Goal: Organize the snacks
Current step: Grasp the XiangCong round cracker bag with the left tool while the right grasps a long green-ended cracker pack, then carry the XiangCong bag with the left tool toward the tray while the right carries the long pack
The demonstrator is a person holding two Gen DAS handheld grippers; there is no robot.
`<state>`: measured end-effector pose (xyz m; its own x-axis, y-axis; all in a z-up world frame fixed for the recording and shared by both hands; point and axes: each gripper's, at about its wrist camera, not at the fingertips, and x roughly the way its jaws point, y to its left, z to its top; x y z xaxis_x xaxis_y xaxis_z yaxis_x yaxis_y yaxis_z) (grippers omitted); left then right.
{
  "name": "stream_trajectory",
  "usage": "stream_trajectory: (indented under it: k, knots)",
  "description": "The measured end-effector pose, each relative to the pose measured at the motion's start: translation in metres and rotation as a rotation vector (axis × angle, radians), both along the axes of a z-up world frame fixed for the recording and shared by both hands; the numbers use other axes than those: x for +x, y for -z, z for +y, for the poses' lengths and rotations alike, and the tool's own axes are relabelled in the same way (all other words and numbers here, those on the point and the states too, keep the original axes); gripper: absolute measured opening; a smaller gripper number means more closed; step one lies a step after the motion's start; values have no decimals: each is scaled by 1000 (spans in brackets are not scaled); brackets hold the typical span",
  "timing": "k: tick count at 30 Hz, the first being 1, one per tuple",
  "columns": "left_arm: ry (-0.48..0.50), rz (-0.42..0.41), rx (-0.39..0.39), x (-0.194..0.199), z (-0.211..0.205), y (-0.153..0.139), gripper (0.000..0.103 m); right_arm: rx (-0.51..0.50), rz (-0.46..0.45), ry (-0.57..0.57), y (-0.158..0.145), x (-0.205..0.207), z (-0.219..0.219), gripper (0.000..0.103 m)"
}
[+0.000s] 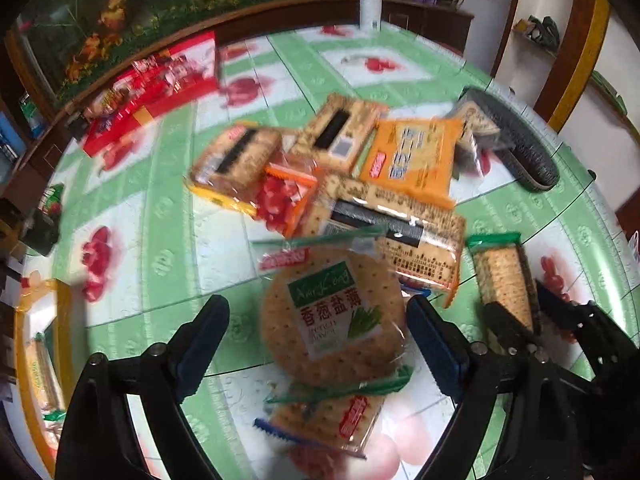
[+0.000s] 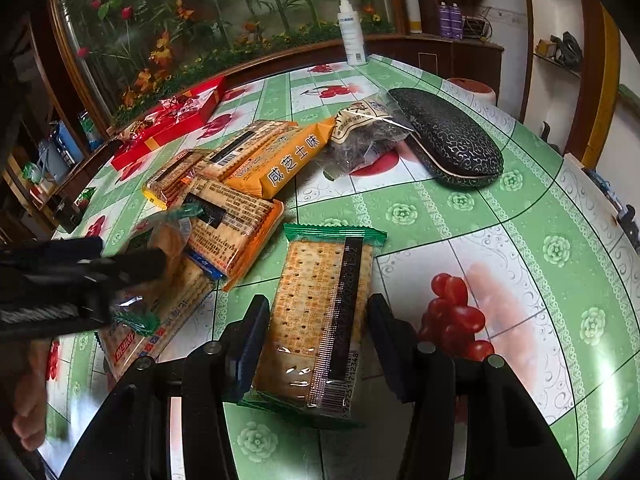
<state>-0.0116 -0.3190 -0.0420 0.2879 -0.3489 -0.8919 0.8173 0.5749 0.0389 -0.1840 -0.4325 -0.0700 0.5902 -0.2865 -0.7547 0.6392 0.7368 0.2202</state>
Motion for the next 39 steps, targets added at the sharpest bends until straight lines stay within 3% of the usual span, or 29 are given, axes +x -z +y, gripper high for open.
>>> stream_trajectory:
  k: [3,4,6,12,19,23,25,30,35,39]
  knots:
    - [-21,27,-14,7,4,13,92,13,-15,-4,0,-1,-3,55]
    - [-28,60,-65,10,12,15,90,13,-16,-6,0,-1,-3,54]
    - [-37,138,-152,15,26,17,76,7,-12,-10,0,0,-3,55]
    - [-63,104,-204,4,65,13,76,-1,-7,-13,0,2,-2,55]
    - [-91,74,-201,-15,126,12,76,23,7,-36,-2,2,6,54]
    - [-134,107,-202,-18,157,21,76,45,24,-133,-4,1,38,54]
    - [-137,78,-197,-26,168,23,76,37,33,-197,-4,1,59,55]
    - [-109,17,-175,-40,170,26,76,9,54,-334,-4,6,104,55]
    - [-103,24,-187,-39,171,26,76,-66,75,-337,0,6,118,57]
    - [-98,24,-203,-41,173,26,76,-76,65,-351,-1,5,120,53]
